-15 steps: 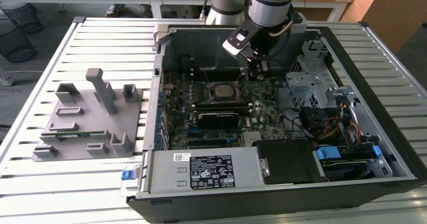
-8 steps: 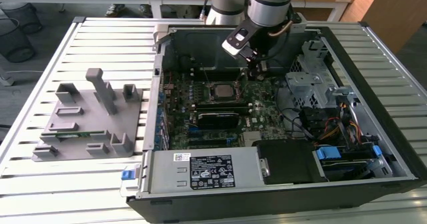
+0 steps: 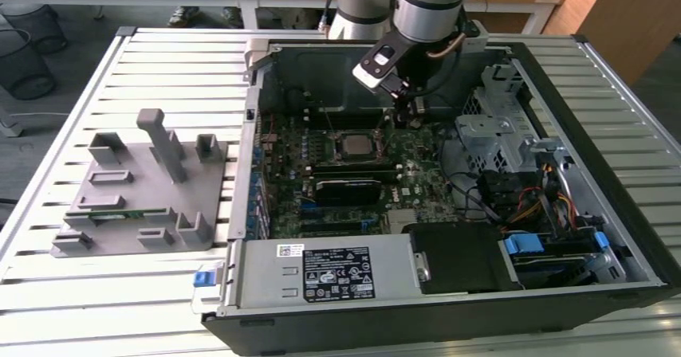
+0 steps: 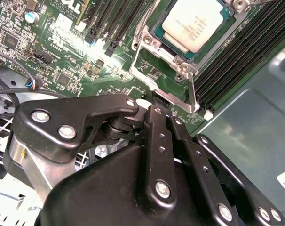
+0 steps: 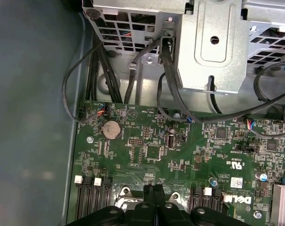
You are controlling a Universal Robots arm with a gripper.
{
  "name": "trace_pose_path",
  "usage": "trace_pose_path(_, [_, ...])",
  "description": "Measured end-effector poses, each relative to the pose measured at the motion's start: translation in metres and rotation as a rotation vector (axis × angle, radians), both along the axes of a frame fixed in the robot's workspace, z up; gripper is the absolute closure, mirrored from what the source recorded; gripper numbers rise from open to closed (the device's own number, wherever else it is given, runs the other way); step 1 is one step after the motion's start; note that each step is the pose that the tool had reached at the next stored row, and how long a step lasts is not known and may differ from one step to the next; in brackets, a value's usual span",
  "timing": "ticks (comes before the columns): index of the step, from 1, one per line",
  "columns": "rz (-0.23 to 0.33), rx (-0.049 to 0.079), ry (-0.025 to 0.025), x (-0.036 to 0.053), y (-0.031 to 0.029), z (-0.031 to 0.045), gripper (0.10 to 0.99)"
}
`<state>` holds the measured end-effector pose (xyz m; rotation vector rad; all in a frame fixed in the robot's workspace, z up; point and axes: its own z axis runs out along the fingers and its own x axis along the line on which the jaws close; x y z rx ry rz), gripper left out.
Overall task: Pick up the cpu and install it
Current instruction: 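Close the cpu cover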
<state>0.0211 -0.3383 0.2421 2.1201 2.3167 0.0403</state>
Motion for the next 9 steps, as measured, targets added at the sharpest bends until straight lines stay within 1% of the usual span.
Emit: trace_pose_path(9, [0.0,0.0,0.0,-0.003,0.0,-0.0001,0.98])
